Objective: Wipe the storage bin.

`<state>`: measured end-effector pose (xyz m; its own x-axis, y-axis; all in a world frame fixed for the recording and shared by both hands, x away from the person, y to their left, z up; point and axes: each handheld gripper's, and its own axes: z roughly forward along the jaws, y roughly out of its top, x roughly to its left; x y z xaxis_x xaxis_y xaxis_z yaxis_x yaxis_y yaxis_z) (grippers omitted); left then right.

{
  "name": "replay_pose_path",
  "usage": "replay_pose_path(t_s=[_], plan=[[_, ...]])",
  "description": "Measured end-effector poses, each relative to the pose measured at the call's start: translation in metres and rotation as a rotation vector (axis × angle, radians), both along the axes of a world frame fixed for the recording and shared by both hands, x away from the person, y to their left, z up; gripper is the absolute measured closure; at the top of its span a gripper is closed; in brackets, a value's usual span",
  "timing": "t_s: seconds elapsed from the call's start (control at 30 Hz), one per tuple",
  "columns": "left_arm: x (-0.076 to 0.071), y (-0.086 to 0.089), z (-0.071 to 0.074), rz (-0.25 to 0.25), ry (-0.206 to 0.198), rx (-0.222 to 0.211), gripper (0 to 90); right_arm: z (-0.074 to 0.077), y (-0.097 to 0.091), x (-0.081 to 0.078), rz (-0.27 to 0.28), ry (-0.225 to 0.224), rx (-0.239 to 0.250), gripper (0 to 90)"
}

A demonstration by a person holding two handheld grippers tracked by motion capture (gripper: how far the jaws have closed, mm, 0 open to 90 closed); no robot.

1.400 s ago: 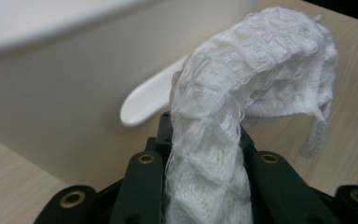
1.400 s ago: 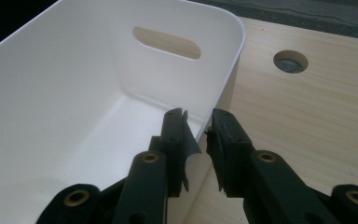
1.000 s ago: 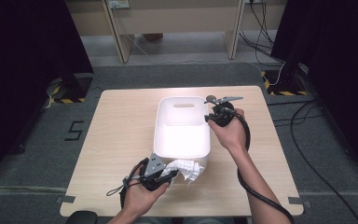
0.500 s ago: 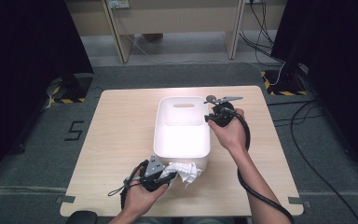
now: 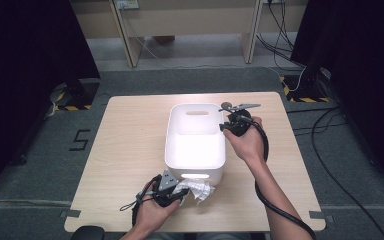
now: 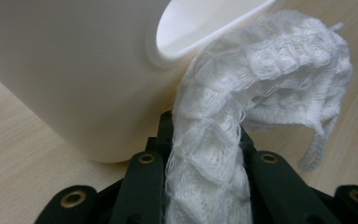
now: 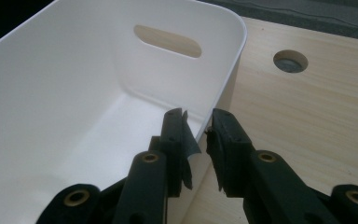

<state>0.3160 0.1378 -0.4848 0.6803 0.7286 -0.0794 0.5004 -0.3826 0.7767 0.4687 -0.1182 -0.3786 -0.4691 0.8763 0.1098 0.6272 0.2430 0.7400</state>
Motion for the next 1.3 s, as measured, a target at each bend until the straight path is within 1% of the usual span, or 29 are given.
replay_pose_path(t_s=[0.2,0.27,0.5,0.9,1.07,1.2,1.3], plan=[[0.002,0.002,-0.008,0.006,0.021,0.014,73.2,0.0,0.0,0.0,0.003,-0.001,-0.002,76.1],[0.002,0.002,-0.01,0.009,0.024,0.011,73.2,0.0,0.0,0.0,0.003,-0.003,-0.003,76.1],[0.001,0.003,-0.007,0.01,0.021,0.011,73.2,0.0,0.0,0.0,0.006,-0.006,-0.015,76.3],[-0.003,0.011,0.01,0.021,-0.014,-0.011,73.2,0.0,0.0,0.0,0.008,-0.006,-0.018,76.4],[-0.005,0.015,0.022,0.025,-0.044,-0.024,73.2,0.001,0.0,0.0,0.01,-0.007,-0.018,76.4],[-0.007,0.019,0.031,0.027,-0.058,-0.036,73.2,0.0,0.0,0.0,0.011,-0.009,-0.022,76.5],[-0.008,0.021,0.038,0.029,-0.067,-0.053,73.1,0.001,0.001,0.0,0.01,-0.012,-0.023,76.5]])
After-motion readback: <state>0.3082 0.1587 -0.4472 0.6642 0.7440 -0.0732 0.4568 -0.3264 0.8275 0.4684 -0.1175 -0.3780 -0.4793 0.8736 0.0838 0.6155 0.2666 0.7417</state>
